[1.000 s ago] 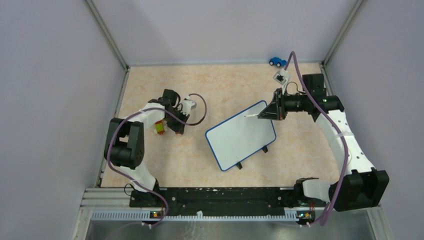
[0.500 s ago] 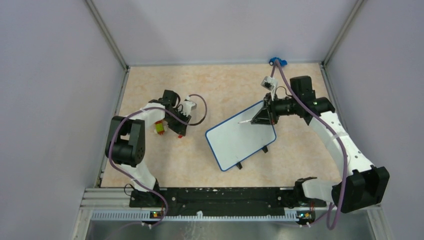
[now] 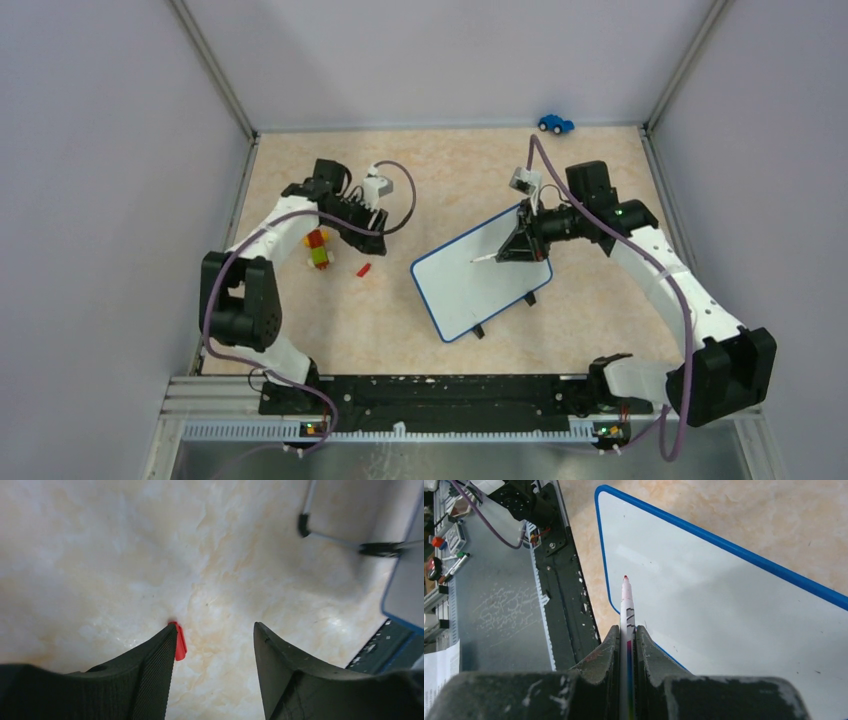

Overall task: Write a sentence on the whiteboard
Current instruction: Place the pen cap at the center of the board, then adjust the whiteboard on the whiteboard stand.

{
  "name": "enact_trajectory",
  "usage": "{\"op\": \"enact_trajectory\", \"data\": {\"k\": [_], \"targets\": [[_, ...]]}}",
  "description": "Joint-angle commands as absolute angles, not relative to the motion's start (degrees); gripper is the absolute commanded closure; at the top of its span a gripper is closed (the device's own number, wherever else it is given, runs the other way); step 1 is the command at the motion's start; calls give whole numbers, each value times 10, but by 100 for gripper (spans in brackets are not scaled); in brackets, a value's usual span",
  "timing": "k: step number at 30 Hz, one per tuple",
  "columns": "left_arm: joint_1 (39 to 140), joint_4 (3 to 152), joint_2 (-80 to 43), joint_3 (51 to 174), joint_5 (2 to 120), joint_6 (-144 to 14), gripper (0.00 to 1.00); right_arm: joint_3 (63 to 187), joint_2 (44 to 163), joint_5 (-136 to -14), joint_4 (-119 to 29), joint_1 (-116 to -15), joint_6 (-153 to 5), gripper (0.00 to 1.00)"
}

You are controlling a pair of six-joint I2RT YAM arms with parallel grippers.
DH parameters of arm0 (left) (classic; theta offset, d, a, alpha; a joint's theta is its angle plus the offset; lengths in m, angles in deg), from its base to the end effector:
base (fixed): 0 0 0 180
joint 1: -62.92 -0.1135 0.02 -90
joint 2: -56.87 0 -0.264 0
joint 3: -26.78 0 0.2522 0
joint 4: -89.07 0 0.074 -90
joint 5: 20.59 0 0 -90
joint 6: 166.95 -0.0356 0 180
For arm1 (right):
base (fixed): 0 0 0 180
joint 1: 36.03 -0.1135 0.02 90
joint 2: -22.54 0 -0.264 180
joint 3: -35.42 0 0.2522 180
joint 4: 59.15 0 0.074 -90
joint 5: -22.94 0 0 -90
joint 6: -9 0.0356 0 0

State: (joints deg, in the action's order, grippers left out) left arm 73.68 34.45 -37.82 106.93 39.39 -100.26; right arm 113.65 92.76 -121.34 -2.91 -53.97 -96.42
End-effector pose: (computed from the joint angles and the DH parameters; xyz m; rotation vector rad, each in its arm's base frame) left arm 0.3140 -0.0778 0.2153 0.9024 2.4986 -0.6539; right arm 0.2228 0.1025 0.3264 -1.0429 1.9825 1.1451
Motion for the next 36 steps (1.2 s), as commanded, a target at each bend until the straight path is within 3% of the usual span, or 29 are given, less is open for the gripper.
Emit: {"op": "enact_trajectory", "data": {"k": [1, 8, 21, 30, 33, 36], "targets": [[720, 329, -301, 1146, 248, -990, 36, 1140, 908, -1226, -35, -560, -1005, 100], [727, 317, -306, 1172, 3, -971, 35, 1151, 907, -1192, -59, -596, -999, 100], [829, 294, -367, 1194, 23, -986, 46, 1142, 881, -1080, -126, -662, -988, 100], [865, 285, -404, 1208, 7, -989, 70, 1166, 870, -934, -97, -752, -1050, 100], [867, 291, -408, 1210, 3, -982, 82, 1165, 863, -930, -86, -772, -1060, 100], [871, 292, -416, 1218, 0, -977, 88, 1166, 861, -928, -87, -791, -1064, 100]]}}
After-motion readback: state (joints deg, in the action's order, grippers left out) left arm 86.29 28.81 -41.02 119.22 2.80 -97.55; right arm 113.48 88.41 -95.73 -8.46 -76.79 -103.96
